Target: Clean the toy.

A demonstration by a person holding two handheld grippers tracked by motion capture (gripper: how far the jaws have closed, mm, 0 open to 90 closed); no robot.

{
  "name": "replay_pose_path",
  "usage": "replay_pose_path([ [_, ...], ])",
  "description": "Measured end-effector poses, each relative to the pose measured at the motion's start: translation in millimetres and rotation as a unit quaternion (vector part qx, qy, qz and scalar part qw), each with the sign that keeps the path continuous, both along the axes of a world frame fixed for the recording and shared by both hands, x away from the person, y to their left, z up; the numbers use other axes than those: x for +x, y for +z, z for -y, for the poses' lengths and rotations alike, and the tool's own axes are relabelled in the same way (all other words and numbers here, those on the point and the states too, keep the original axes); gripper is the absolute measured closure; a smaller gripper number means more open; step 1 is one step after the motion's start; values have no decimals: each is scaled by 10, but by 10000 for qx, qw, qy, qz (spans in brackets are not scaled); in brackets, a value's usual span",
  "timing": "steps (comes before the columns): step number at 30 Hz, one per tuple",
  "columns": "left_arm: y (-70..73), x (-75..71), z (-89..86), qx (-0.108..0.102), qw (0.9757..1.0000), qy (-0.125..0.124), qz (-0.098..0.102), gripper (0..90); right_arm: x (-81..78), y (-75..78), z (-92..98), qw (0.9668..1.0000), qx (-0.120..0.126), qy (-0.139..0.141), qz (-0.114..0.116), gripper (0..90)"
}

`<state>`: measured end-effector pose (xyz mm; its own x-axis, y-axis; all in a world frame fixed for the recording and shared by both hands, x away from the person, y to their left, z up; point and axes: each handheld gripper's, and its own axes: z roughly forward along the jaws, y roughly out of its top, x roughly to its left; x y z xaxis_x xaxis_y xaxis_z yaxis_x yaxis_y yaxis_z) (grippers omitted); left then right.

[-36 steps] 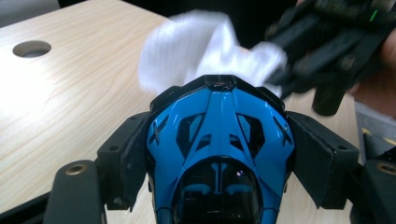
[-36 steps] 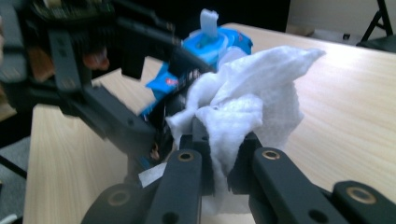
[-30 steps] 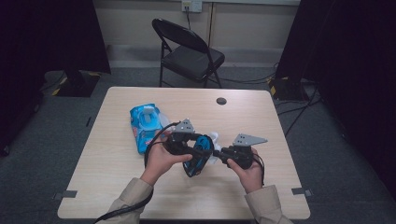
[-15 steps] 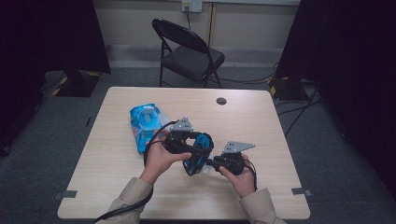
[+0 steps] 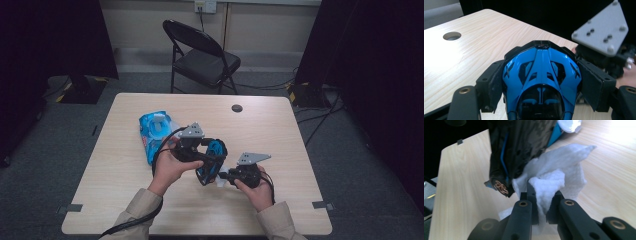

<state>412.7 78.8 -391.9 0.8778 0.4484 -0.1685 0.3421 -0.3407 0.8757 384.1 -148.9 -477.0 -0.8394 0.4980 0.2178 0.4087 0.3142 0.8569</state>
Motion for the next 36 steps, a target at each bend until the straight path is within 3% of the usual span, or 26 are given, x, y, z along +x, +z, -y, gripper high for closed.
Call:
replay_pose_path([
  [9, -126, -30, -69, 52, 9999, 14, -112, 262, 116, 316, 262, 9981, 342, -419, 303, 850],
  [17, -193, -62, -71, 73, 9997, -45, -214, 262, 167, 664, 356, 9940, 692, -561, 636, 849],
  [26, -219, -85, 18, 43, 9995, -161, -255, 262, 163, 659, 216, 9948, 667, -390, 663, 850],
  [36, -227, -88, 53, 87, 9994, -189, -290, 262, 164, 610, 215, 9953, 651, -438, 565, 850],
])
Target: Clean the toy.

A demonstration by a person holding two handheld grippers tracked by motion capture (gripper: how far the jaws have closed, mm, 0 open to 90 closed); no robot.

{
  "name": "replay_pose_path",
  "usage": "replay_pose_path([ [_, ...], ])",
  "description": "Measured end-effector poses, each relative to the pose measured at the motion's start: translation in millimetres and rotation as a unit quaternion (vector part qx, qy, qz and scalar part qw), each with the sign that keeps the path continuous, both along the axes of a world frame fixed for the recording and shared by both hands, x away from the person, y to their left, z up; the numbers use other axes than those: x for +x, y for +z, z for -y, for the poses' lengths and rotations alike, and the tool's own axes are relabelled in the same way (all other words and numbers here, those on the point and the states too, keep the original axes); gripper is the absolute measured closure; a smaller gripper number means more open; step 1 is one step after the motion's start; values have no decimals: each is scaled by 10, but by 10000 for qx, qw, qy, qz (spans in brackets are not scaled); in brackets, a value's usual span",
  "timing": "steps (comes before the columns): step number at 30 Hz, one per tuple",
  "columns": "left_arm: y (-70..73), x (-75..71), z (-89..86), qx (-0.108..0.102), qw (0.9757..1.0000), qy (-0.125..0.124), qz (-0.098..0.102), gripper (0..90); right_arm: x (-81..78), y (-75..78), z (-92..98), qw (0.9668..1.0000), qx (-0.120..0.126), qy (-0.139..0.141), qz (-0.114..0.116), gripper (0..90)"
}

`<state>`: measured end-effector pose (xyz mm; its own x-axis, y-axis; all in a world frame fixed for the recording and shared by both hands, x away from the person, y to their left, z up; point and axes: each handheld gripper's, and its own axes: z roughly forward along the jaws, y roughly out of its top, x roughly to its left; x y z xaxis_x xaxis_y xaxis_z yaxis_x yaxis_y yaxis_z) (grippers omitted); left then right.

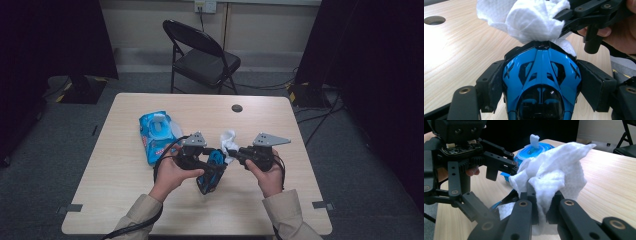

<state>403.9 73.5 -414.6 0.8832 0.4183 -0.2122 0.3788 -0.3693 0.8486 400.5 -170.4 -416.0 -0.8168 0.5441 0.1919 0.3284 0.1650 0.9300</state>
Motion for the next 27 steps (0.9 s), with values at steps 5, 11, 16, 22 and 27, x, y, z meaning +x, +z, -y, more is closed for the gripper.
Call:
replay_pose_path([
  [5, 9, -1, -8, -41, 10000, -23, 6, 262, 2, -26, -9, 10000, -4, -15, -35, 850],
  [11, 49, 4, 21, -61, 10000, -12, 15, 262, 22, -72, -3, 9999, -26, -29, -123, 850],
  [16, 105, 10, 36, -154, 9998, 1, 81, 262, 13, -111, -18, 9998, -139, -7, -151, 850],
  [22, 135, 44, 18, -194, 9996, 78, 183, 262, 0, -245, -73, 9994, -110, 120, -292, 850],
  [27, 145, 42, -4, -144, 9996, 128, 195, 262, -23, -390, -162, 9986, -257, 240, -405, 850],
])
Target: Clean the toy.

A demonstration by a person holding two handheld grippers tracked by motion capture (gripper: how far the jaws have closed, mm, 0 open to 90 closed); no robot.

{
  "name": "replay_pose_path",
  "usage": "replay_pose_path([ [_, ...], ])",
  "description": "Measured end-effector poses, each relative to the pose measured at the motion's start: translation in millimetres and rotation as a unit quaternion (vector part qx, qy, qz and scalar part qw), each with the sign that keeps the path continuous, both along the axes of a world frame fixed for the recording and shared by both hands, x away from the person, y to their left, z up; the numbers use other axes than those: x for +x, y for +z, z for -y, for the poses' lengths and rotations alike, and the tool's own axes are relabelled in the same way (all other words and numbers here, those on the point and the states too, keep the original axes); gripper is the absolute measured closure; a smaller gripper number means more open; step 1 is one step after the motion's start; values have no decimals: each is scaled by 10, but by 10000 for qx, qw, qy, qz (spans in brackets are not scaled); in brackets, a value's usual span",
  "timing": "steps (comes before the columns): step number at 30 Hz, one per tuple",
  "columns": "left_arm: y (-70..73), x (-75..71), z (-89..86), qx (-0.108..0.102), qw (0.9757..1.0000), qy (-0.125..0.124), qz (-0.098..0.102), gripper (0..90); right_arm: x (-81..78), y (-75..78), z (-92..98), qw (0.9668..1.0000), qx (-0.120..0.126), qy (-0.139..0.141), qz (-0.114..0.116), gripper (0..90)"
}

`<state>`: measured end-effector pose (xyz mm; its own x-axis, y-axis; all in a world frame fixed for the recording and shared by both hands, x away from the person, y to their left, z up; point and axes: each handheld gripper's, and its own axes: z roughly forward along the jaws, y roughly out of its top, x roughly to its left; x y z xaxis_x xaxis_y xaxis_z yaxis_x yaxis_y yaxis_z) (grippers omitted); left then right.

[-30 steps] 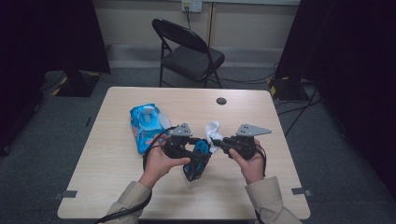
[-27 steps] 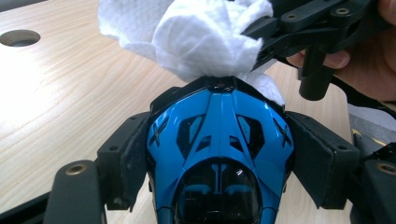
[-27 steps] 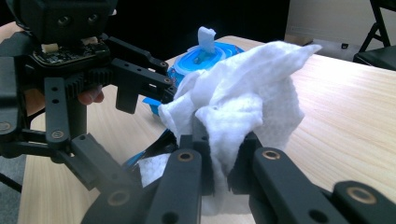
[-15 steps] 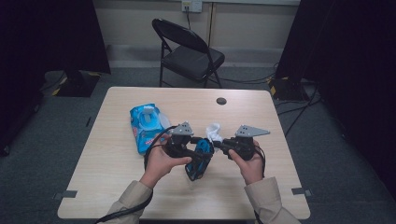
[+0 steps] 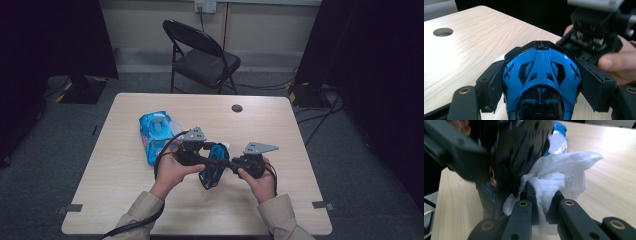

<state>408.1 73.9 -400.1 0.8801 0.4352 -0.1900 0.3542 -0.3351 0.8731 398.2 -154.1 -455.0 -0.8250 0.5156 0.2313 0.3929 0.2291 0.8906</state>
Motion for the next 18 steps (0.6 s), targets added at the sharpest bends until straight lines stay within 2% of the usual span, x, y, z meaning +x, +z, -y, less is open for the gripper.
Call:
replay_pose_path([
  [5, 3, 12, -43, -36, 10000, 84, 16, 262, -25, -143, -85, 9996, -156, 190, -146, 849],
  [8, 7, 18, -70, -46, 9999, 120, 50, 262, -60, -191, -113, 9987, -426, 257, -105, 848],
  [10, 9, 22, -82, -29, 9999, 113, 60, 262, -73, -205, -112, 9984, -490, 273, -87, 848],
  [18, -89, 25, -204, 180, 9995, 244, -28, 262, -95, -161, 200, 9991, -425, -51, -46, 845],
])
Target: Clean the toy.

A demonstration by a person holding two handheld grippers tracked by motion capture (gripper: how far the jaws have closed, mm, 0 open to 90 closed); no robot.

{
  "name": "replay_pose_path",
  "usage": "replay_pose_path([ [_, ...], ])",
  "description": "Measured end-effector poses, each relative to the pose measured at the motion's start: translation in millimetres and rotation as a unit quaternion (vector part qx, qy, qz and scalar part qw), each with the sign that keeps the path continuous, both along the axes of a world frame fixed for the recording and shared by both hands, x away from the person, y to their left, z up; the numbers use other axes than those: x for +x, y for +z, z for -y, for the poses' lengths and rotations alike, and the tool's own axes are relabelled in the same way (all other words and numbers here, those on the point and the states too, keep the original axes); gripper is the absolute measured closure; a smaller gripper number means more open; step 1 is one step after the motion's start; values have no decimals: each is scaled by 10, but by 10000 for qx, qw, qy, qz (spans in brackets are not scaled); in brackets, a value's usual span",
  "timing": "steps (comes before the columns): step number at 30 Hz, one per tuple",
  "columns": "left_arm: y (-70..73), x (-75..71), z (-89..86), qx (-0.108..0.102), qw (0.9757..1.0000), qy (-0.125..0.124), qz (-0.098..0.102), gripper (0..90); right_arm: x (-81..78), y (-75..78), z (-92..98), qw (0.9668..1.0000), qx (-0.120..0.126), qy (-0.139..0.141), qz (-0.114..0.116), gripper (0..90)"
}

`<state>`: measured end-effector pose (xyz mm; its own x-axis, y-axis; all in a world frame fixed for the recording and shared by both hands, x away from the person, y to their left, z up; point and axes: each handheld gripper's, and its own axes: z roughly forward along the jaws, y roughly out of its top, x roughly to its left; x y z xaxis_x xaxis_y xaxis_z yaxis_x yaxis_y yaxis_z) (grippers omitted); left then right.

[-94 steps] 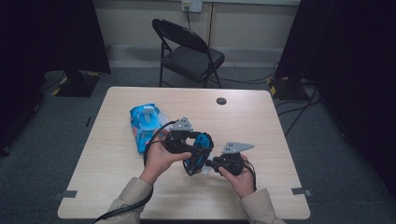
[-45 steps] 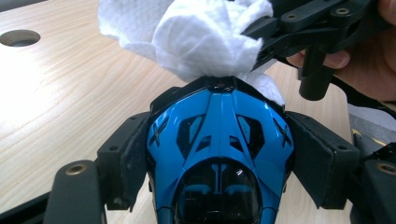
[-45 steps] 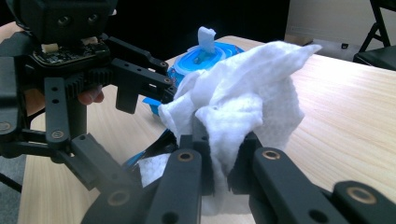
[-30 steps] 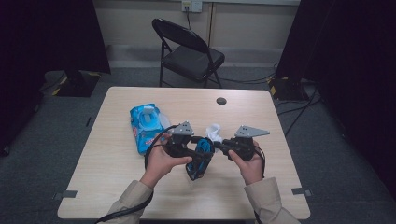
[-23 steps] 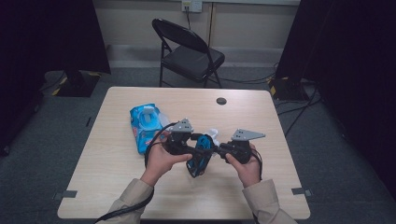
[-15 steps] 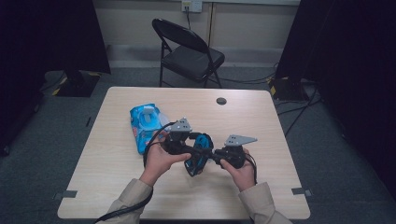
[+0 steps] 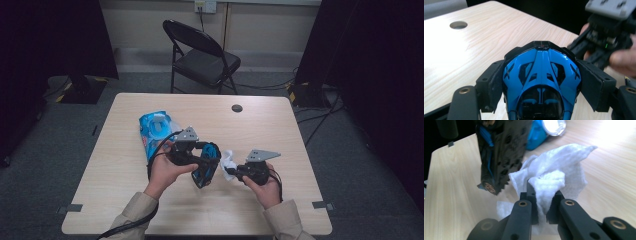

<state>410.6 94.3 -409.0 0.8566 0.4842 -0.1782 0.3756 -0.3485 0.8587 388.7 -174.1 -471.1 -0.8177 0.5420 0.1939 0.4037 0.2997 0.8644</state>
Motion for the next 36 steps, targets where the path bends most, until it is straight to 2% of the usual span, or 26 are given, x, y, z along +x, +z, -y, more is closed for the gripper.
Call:
replay_pose_path([
  [5, -44, 7, -65, 161, 9998, 74, 7, 262, -4, 26, 181, 9998, 9, -201, 41, 845],
  [7, -91, 29, -123, 201, 9997, 151, -46, 262, 4, 20, 318, 9992, -59, -391, 78, 845],
  [10, -144, 49, -165, 302, 9993, 222, -95, 262, 11, -2, 429, 9986, -45, -530, 50, 844],
  [13, -164, 52, -163, 267, 9993, 228, -95, 262, 16, -20, 493, 9981, -59, -618, 31, 843],
  [17, -160, 88, -141, 348, 9990, 281, -50, 263, 42, -76, 620, 9964, -121, -842, 13, 839],
  [23, -176, 118, -82, 396, 9988, 285, -29, 262, 53, -113, 687, 9952, -206, -954, -6, 837],
  [30, -256, 178, 9, 298, 9991, 303, 2, 262, 56, -123, 676, 9948, -268, -984, 12, 827],
  [33, -305, 210, 93, 373, 9989, 283, 27, 262, 61, -135, 663, 9942, -321, -1025, 40, 818],
  [36, -367, 237, 163, 550, 9981, 286, 27, 262, 71, -151, 675, 9937, -340, -1063, 21, 810],
])
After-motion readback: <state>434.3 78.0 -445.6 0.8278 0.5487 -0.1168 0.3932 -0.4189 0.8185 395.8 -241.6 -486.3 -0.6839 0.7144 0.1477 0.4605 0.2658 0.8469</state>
